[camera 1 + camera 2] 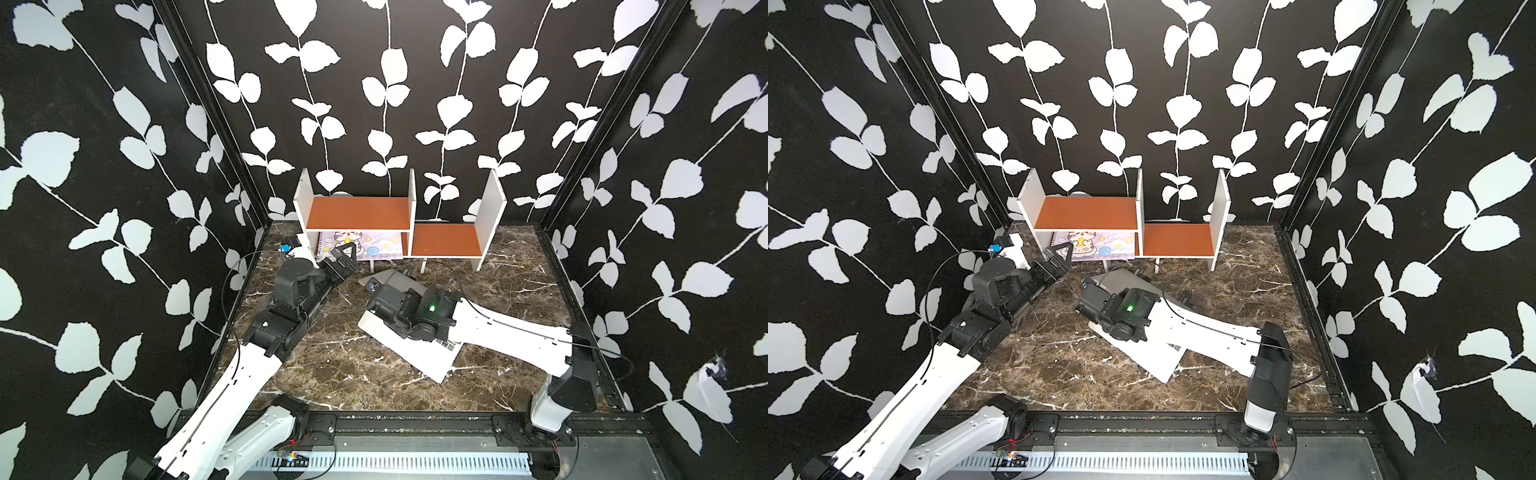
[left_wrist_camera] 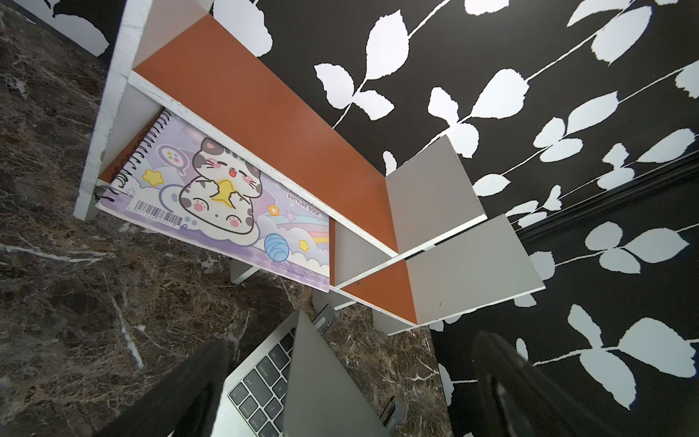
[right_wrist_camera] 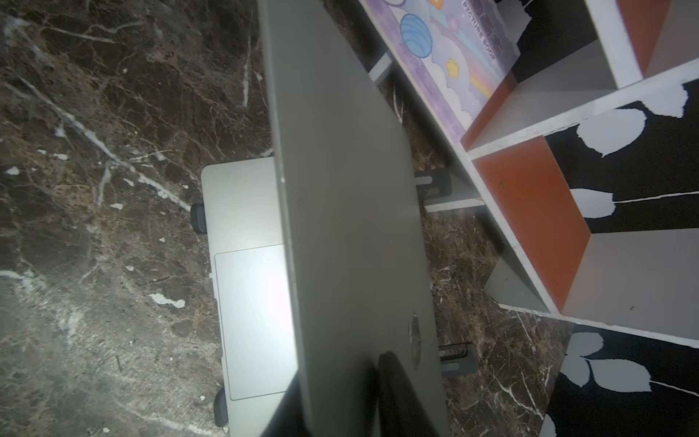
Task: Close the laptop lid and set it aside
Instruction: Close the lid of the laptop.
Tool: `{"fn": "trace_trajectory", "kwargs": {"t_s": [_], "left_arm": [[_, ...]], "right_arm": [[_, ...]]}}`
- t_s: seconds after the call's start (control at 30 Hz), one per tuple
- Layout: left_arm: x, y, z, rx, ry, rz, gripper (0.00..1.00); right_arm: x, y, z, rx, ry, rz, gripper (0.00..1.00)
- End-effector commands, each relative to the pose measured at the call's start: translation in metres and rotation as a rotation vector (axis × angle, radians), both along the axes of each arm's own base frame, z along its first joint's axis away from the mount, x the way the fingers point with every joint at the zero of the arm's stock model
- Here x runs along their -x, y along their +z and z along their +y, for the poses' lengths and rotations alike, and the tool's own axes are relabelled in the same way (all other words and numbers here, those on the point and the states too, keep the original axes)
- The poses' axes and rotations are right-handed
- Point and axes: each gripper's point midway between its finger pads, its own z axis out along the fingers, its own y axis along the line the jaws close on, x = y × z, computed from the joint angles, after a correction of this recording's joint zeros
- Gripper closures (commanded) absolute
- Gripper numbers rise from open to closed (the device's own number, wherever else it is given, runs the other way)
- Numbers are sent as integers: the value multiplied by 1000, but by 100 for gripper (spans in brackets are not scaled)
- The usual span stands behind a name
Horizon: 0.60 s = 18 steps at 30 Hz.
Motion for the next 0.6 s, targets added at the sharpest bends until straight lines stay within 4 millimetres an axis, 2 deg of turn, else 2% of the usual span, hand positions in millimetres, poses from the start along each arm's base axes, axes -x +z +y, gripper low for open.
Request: {"fn": "trace_trajectory", "kwargs": {"t_s": [0.0, 0.13, 0.23, 0.33, 0.4, 0.57], "left_arm": [[5, -1, 1, 0, -7, 0, 2], [8, 1, -2, 12, -31, -7, 2], [9, 4, -9, 27, -66, -19, 2], [9, 14, -20, 51, -128, -54, 2], [9, 20, -29, 66, -173, -71, 3], [7, 34, -55, 114, -298, -89, 6]], "right_arm": [[11, -1, 5, -22, 19, 46, 63], [10, 35, -1, -75, 30, 1, 46], [15, 59, -4, -140, 56, -13, 40], [23, 81, -9, -219, 96, -23, 39], [30, 89, -11, -278, 126, -21, 39], [43, 115, -26, -545, 164, -38, 39]]}}
